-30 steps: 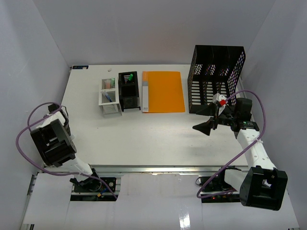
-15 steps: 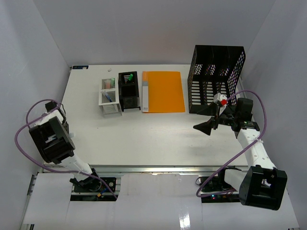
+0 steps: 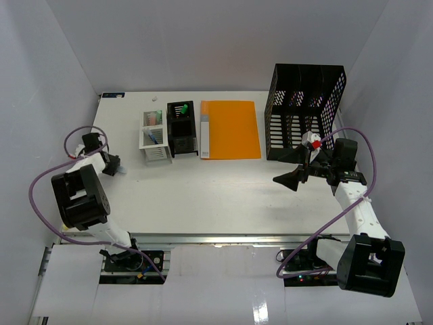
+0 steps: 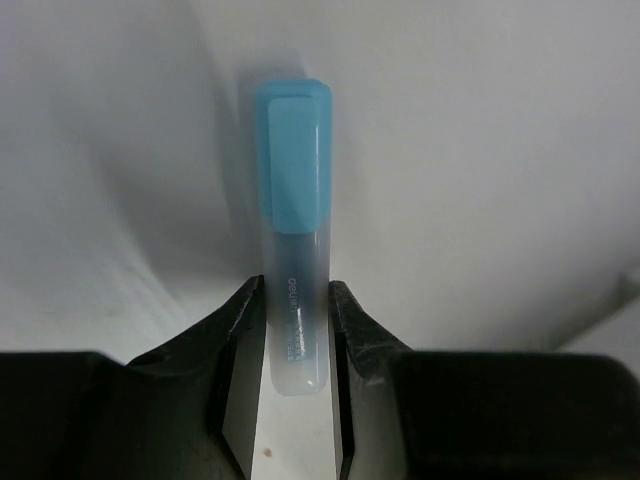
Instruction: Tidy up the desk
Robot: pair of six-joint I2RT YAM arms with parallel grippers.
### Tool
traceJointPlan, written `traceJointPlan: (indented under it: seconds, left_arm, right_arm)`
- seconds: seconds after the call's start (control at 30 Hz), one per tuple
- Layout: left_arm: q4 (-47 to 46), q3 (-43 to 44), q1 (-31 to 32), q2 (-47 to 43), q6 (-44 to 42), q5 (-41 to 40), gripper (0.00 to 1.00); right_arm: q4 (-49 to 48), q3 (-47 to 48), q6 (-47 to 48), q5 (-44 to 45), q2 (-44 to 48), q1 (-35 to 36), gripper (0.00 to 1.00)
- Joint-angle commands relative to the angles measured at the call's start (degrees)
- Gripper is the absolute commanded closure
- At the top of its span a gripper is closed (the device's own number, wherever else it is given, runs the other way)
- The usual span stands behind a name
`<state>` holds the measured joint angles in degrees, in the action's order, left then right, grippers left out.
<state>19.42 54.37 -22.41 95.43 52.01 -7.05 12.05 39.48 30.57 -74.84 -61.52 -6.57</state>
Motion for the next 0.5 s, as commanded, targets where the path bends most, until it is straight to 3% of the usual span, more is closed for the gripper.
traceJointPlan:
  seconds: [0.0, 0.13, 0.3, 0.47]
  left_arm:
    - [-8.9, 0.7, 3.5, -5.9, -12.3, 8.2, 1.00]
    - [-13.4, 2.1, 3.7, -10.1, -19.1, 11.4, 1.00]
    - [-25.2, 1.2, 4.3, -13.8, -26.0, 24.0, 1.00]
    - [-37.2, 2.3, 7.6, -11.8, -28.6, 37.0, 1.00]
  right_arm:
    - [0.0, 0.1, 0.1, -1.8, 0.4, -0.5, 0.07]
    - [0.0, 0.2, 0.0, -2.1, 0.6, -0.6, 0.07]
    - [0.0, 0.2, -0.1, -2.5, 0.8, -0.6, 0.07]
    - [0.0, 0.2, -0.1, -2.8, 1.0, -0.6, 0.07]
